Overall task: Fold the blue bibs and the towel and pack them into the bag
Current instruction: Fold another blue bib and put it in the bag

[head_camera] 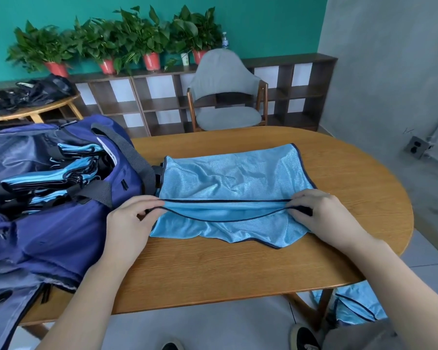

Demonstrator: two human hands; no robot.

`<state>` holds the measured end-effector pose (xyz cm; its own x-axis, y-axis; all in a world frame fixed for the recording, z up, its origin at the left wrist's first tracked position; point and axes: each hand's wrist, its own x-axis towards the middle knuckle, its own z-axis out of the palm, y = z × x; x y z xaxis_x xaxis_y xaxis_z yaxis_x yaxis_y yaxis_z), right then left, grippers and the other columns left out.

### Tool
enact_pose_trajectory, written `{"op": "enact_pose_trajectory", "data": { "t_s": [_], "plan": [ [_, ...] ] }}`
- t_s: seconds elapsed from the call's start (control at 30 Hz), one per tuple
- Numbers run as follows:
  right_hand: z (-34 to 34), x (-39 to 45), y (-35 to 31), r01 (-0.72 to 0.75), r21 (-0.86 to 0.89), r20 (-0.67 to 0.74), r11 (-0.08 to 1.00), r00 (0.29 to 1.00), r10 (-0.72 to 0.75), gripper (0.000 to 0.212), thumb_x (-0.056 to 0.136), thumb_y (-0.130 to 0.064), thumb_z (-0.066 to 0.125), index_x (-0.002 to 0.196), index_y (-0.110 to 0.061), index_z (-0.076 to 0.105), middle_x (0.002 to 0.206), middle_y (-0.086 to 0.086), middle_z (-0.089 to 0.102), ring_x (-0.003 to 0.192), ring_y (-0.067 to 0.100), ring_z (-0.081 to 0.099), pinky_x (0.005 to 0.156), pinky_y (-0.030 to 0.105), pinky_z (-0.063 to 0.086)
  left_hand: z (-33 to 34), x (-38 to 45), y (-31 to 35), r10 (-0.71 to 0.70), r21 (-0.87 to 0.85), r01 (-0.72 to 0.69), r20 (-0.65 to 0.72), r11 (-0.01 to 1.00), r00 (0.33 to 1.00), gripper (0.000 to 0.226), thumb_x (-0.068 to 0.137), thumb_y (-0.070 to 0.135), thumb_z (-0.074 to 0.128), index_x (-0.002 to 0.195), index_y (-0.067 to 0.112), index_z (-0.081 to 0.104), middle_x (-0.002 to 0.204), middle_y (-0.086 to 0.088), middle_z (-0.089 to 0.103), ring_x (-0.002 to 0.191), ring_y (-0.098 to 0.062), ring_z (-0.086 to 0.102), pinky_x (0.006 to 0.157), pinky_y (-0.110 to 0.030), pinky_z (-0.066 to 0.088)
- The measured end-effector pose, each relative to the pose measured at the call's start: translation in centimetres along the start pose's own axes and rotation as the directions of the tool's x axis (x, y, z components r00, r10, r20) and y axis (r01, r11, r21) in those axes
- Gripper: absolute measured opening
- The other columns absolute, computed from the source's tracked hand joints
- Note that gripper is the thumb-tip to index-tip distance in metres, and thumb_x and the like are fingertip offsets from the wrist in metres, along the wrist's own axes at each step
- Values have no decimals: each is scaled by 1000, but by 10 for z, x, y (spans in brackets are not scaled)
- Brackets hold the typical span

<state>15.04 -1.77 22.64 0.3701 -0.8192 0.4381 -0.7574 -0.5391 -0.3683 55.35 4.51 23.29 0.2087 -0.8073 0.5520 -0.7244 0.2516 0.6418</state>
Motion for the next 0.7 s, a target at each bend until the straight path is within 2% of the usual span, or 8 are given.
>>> {"op": "enact_pose_trajectory", "data": {
  "t_s": [0.07,0.13,0.27,0.4,0.47,0.53,0.6,0.7],
  "plan": [
    [2,1,0,-19,-65,-46,998,999,16,14,84,-19,81,97,-15,81,105,-4,74,97,13,65,87,18,43,-1,0,1,4,6,-4,0,1000,1000,15,82,8,81,93,18,82,102,11,73,96,0,66,89,-8,47],
    [1,2,2,-53,-77,-86,996,995,46,12,84,-17,81,96,-16,81,104,-4,74,98,16,65,86,23,44,-1,0,2,22,19,-22,8,1000,1000,15,82,7,81,92,18,83,101,11,74,98,2,66,90,-5,45],
    [1,5,3,-133,31,-170,991,976,136,15,86,-7,77,99,-14,80,109,-4,73,101,12,65,92,18,45,0,0,4,21,30,-22,22,999,1000,18,82,3,80,93,18,82,102,17,72,98,6,65,87,-4,45],
    [-8,13,-9,-165,63,-288,984,941,177,18,85,3,73,98,-9,80,110,4,74,96,17,68,94,13,41,3,6,13,34,74,-40,76,996,997,22,86,5,78,94,25,82,105,20,70,102,8,64,90,-1,42],
    [-22,15,-16,-172,105,-284,979,939,196,19,86,6,71,99,-6,79,111,6,73,80,13,63,91,23,49,-3,14,23,56,99,-65,90,993,994,24,87,6,77,96,27,82,108,16,72,100,14,62,89,1,40],
    [-41,17,-22,-157,105,-311,982,933,182,19,86,7,70,99,-5,79,110,8,73,76,9,57,89,33,56,-14,26,36,88,126,-96,74,987,993,22,86,4,77,97,23,82,105,12,72,95,22,57,88,3,37],
    [-62,20,-27,-135,65,-367,989,918,150,19,86,7,70,99,-5,79,107,7,74,86,10,61,94,36,56,-30,41,55,101,145,-109,61,983,993,20,86,6,78,96,23,82,100,11,72,91,23,56,84,3,36],
    [-104,30,-42,-158,38,-378,987,912,161,19,90,1,68,103,-8,79,113,6,73,104,17,65,101,22,43,-59,65,93,100,110,-106,59,988,993,20,85,9,80,93,28,80,91,14,72,86,15,60,79,2,38]
  ]
}}
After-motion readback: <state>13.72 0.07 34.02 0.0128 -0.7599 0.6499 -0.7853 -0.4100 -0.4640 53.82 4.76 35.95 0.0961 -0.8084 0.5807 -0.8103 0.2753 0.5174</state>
